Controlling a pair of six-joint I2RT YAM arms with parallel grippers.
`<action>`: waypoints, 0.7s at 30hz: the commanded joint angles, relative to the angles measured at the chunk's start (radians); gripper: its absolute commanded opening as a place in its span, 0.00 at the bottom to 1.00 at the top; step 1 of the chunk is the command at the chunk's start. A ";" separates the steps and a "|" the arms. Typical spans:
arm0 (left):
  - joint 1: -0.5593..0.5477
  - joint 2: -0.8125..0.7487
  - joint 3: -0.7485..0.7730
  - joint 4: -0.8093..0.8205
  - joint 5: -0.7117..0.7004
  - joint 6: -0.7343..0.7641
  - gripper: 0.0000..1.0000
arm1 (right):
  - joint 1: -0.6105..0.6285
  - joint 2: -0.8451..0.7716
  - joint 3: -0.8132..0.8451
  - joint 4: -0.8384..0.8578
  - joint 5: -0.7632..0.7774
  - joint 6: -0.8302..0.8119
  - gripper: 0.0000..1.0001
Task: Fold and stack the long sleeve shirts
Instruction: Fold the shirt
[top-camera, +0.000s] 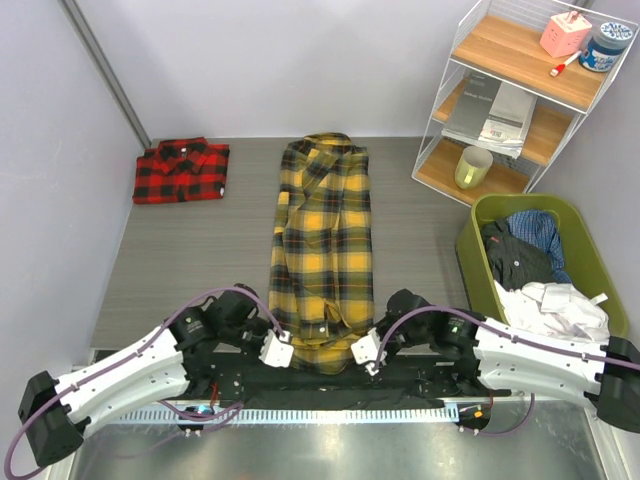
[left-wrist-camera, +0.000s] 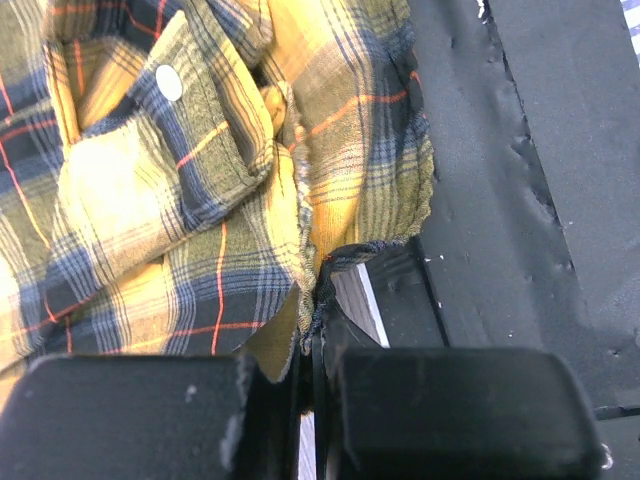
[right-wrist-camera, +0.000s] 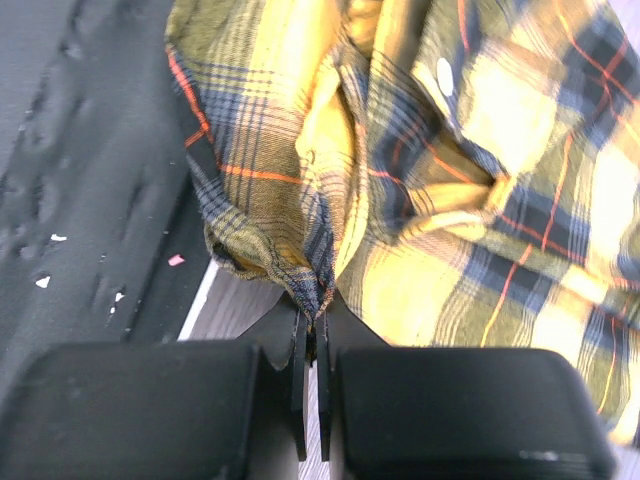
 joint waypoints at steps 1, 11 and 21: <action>-0.004 -0.017 0.029 0.013 -0.024 -0.052 0.00 | -0.003 -0.030 0.036 0.029 0.065 0.074 0.01; 0.114 0.081 0.138 0.108 0.008 -0.072 0.00 | -0.253 0.062 0.175 0.048 -0.045 0.081 0.01; 0.422 0.509 0.421 0.226 0.187 -0.009 0.00 | -0.558 0.381 0.448 0.068 -0.268 -0.044 0.01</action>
